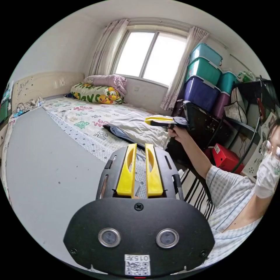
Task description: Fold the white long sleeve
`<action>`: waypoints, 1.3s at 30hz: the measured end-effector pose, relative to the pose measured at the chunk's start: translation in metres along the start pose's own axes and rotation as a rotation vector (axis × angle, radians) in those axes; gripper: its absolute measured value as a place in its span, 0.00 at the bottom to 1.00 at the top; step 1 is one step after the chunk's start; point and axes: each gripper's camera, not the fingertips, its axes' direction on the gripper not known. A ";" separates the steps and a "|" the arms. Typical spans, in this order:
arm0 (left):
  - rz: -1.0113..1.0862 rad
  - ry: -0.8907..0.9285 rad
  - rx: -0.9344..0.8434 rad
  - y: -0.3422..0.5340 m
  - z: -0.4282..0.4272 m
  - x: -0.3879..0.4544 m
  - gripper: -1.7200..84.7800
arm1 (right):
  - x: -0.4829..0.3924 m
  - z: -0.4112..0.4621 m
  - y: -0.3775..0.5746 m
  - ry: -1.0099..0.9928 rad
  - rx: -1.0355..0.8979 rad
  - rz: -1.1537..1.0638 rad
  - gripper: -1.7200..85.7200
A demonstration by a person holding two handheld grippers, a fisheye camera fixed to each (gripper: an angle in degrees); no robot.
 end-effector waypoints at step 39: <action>-0.268 0.114 -0.059 -0.038 0.275 -0.113 0.04 | 0.260 -0.105 0.089 -0.442 0.457 0.543 0.04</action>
